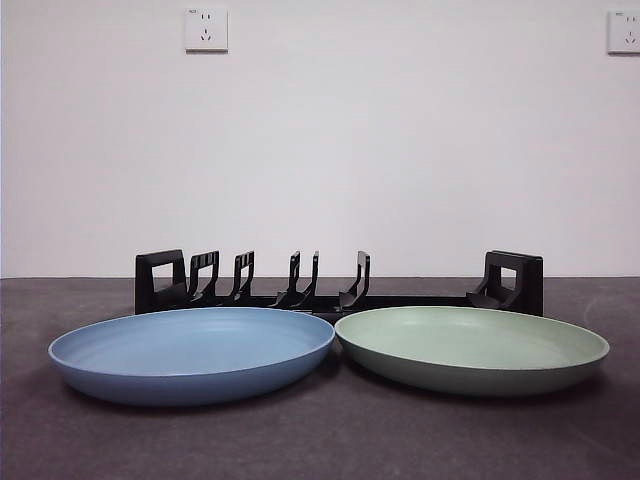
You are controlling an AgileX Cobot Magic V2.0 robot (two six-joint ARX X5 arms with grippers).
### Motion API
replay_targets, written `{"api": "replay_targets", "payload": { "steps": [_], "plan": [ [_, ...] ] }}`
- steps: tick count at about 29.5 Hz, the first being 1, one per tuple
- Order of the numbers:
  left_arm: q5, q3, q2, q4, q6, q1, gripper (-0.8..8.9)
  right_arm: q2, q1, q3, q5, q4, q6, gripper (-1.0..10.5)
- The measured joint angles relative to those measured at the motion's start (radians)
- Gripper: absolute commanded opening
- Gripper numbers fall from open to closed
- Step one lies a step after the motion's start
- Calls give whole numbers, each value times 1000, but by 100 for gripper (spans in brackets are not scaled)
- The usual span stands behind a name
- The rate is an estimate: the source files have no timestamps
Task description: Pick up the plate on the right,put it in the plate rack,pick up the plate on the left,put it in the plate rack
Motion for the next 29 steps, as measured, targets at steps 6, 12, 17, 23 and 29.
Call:
{"api": "replay_targets", "payload": {
  "steps": [6,12,17,23,29],
  "plan": [
    [1,111,97,10,-13,0,-6,109,0,102,0,-9,10,-10],
    [3,213,294,29,-13,0,-6,286,0,225,0,-10,10,-10],
    [44,328,479,35,4,0,-6,457,0,333,-36,-10,-2,-10],
    [175,488,727,34,44,0,-5,689,0,444,-203,-10,-39,-6],
    [396,657,1003,23,57,-10,5,995,-1,559,-414,-45,-88,41]
  ]
}}
